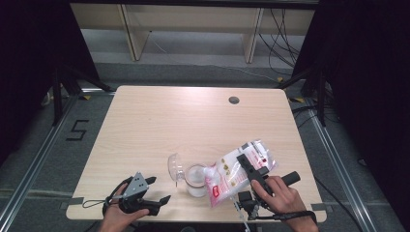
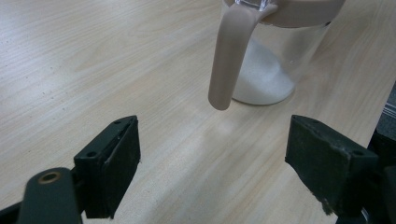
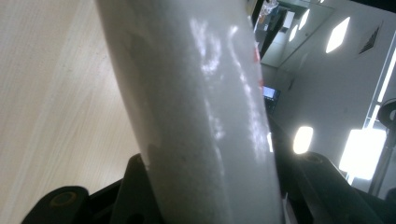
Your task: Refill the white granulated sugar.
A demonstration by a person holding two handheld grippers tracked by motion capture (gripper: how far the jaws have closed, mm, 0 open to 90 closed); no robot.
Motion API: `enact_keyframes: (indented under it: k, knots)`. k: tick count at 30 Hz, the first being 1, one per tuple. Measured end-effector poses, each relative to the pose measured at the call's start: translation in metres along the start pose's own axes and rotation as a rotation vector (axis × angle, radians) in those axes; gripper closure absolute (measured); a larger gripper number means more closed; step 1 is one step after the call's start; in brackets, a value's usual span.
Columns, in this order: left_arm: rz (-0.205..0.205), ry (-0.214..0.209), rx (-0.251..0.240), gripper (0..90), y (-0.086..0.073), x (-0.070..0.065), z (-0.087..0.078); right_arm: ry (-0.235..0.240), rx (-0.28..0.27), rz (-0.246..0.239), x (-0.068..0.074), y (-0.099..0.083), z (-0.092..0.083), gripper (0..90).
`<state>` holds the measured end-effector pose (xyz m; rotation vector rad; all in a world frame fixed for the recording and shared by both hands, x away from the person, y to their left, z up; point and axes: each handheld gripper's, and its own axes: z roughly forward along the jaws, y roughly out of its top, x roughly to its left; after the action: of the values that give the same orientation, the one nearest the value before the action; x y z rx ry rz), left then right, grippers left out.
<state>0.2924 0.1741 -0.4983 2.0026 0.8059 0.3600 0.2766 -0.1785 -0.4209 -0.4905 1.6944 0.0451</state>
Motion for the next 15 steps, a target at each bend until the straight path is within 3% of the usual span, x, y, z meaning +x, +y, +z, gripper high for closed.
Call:
enact_keyframes:
  k: [1,2,3,7,9,11,12,13,15]
  knots:
    - [-0.004,-0.001,0.001,17.5,0.0001,-0.0007,0.0000,-0.006,-0.013,-0.030,-0.0043,0.0010,-0.0007,61.6]
    - [0.000,-0.001,-0.004,17.5,0.0000,-0.0012,0.0000,-0.006,-0.013,-0.030,-0.0043,0.0010,-0.0007,61.6]
    - [-0.004,0.003,-0.002,17.5,0.0000,-0.0021,-0.0005,0.002,-0.002,-0.002,-0.0024,0.0012,-0.0018,61.6]
    - [-0.005,-0.007,-0.005,17.5,-0.0001,-0.0014,0.0007,-0.007,-0.015,0.005,-0.0028,0.0028,-0.0016,61.9]
    - [0.025,-0.006,0.001,17.5,0.0003,0.0008,0.0006,-0.014,-0.036,-0.022,-0.0041,0.0035,-0.0010,62.1]
    - [0.022,-0.007,-0.001,17.5,0.0003,0.0009,0.0007,0.012,-0.015,0.014,-0.0011,0.0048,-0.0028,62.2]
    - [0.022,-0.007,-0.001,17.5,0.0004,0.0008,0.0005,-0.001,-0.023,0.021,-0.0001,0.0056,-0.0024,62.3]
    - [0.010,-0.008,-0.012,17.5,0.0002,-0.0003,0.0010,-0.008,-0.042,-0.039,-0.0040,0.0060,-0.0018,62.4]
    - [0.009,-0.009,-0.011,17.5,0.0002,-0.0004,0.0009,0.009,-0.027,0.000,-0.0015,0.0067,-0.0034,62.5]
